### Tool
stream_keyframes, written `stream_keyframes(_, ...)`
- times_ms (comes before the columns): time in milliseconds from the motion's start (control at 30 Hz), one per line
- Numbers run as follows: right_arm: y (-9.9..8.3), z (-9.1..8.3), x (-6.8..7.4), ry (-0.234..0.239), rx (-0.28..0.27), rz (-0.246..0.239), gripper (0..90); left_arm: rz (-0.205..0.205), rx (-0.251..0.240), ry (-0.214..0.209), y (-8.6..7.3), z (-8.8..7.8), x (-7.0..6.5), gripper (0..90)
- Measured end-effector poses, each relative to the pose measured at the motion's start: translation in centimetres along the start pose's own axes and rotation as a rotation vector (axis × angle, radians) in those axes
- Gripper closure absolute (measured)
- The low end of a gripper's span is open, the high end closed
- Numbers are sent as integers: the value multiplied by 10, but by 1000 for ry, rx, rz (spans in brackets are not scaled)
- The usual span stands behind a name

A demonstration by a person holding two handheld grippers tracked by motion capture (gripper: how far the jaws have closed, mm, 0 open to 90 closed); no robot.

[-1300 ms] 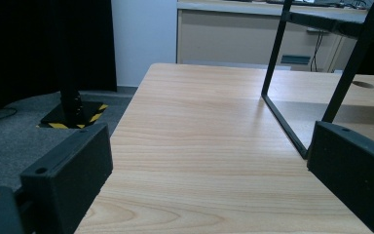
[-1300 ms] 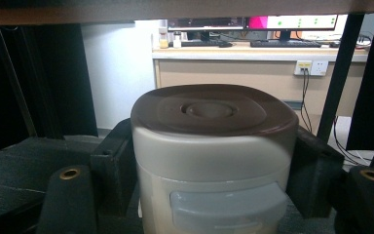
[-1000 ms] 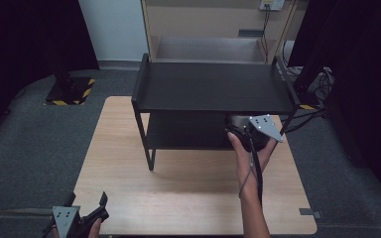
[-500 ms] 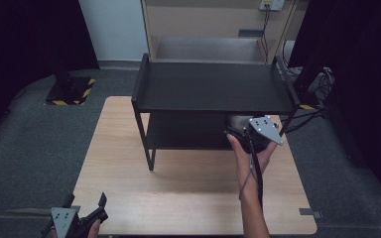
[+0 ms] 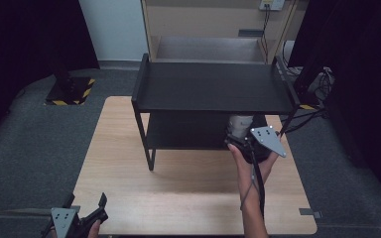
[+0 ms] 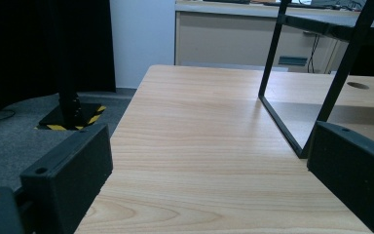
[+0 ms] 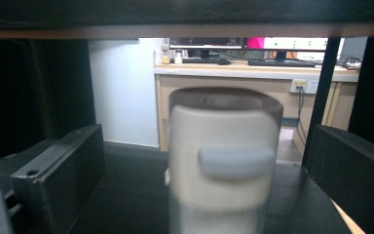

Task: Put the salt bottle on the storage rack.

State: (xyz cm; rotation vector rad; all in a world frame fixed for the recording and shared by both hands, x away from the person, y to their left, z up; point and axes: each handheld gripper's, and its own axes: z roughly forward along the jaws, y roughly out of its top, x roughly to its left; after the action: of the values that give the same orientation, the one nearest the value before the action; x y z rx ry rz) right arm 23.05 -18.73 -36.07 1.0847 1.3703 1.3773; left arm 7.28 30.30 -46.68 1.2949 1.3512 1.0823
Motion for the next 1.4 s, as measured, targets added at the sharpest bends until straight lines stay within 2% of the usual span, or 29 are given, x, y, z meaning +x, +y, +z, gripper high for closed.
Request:
stream_keyframes(333, -26, -64, -8, 22, -25, 53, 16, 14, 8, -11, 1, 5, -3, 14)
stream_keyframes(533, -50, -103, -17, 38, -7, 44, 20, 9, 8, -3, 2, 10, -2, 13)
stream_keyframes(733, -77, -132, -26, 14, 16, 69, 22, 12, 17, -2, 2, 11, -3, 13)
stream_keyframes(933, -108, -151, -35, -50, 51, 86, 24, 28, 28, -5, 2, 14, -5, 13)
stream_keyframes(1067, -124, -159, -45, -68, 56, 120, 26, 41, 38, -9, 3, 17, -7, 13)
stream_keyframes(1400, -133, -169, -62, -91, 49, 128, 36, 65, 46, -10, 2, 22, -10, 13)
